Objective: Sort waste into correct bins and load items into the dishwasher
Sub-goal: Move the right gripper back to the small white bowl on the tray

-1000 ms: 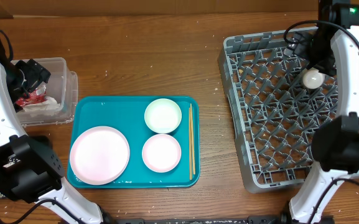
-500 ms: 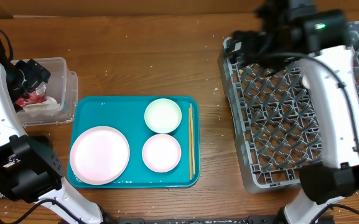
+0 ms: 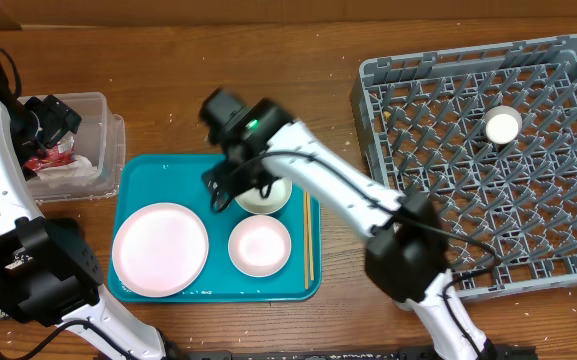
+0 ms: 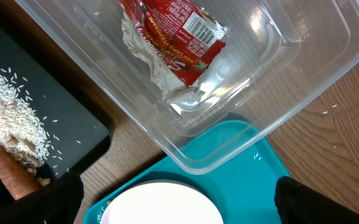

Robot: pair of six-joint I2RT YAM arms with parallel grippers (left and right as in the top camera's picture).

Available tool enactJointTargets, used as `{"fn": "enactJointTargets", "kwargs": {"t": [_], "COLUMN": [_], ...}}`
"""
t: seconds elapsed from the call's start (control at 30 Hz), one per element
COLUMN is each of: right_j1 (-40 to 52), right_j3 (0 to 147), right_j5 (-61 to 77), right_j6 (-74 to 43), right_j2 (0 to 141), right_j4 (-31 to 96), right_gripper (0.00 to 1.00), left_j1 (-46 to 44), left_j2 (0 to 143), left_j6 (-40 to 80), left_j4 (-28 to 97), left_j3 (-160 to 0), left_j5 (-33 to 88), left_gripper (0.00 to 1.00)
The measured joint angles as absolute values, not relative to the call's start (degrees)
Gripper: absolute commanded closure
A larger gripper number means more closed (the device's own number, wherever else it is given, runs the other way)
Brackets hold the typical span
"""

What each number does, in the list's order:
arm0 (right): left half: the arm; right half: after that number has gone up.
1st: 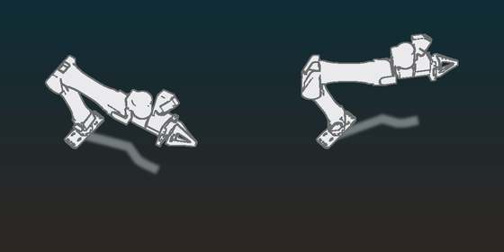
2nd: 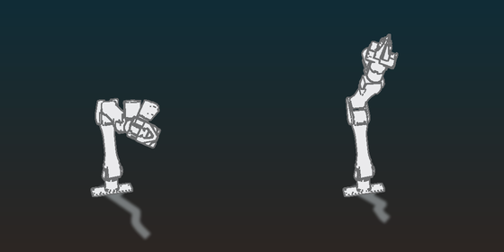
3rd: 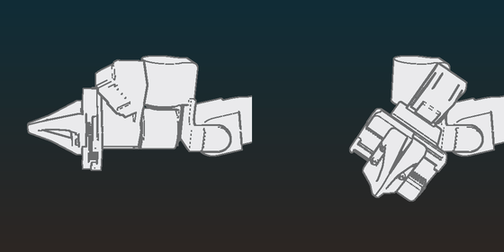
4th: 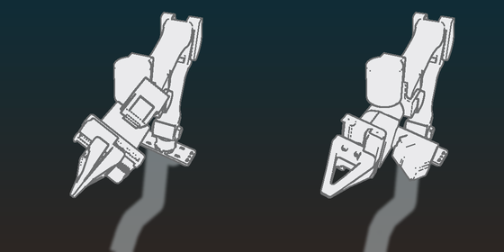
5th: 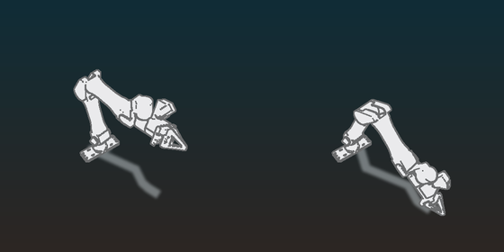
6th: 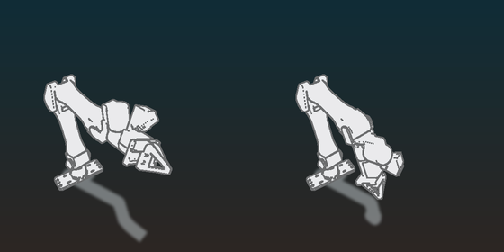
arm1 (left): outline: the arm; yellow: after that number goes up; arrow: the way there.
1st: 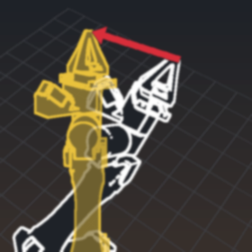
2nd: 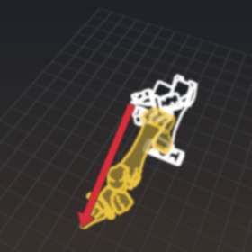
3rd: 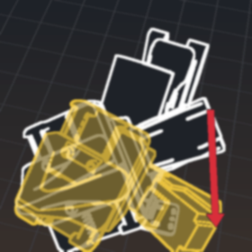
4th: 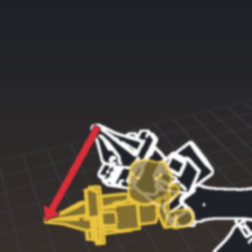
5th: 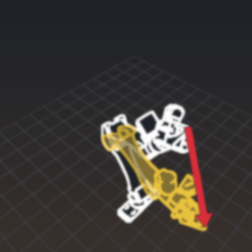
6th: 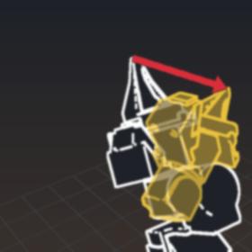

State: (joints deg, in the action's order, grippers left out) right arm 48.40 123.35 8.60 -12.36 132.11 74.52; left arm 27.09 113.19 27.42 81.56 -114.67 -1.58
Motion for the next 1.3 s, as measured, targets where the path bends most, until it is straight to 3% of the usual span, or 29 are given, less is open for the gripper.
{"fn": "enactJointTargets", "kwargs": {"t": [0.3, 0.37, 0.43, 0.57, 0.7, 0.93, 1.17, 1.3], "right_j1": [52.95, 52.82, 52.62, 52.62, 52.6, 52.51, 49.54, 41.5], "right_j3": [123.26, 123.26, 123.26, 123.26, 123.26, 125.69, 143.87, 161.16], "right_j5": [0.82, 0.03, -0.45, -0.67, -0.86, -0.93, -0.58, 2.66], "right_j6": [-14.0, -14.37, -14.63, -14.87, -15.14, -14.96, -14.98, -14.96], "right_j2": [135.46, 135.98, 136.94, 138.43, 138.72, 138.72, 138.72, 138.23], "right_j4": [73.08, 72.62, 72.31, 71.81, 72.07, 76.97, 85.78, 94.19], "right_gripper": [0.11, 0.18, 0.31, 0.42, 0.68, 0.96, 0.96, 0.96], "left_j1": [26.98, 26.98, 26.98, 26.98, 26.98, 26.61, 26.61, 26.61], "left_j2": [113.19, 113.19, 113.19, 113.19, 113.19, 113.19, 113.19, 113.19], "left_j6": [27.42, 27.42, 27.42, 27.42, 27.42, 27.42, 27.42, 27.42], "left_j4": [81.58, 81.58, 81.58, 81.58, 81.58, 81.58, 81.58, 81.58], "left_j3": [-114.67, -114.67, -114.67, -114.67, -114.67, -114.67, -114.67, -114.67], "left_j5": [-1.58, -1.58, -1.58, -1.58, -1.58, -1.58, -1.61, -1.58], "left_gripper": [0.0, 0.0, 0.0, 0.0, 0.0, 0.0, 0.0, 0.0]}}
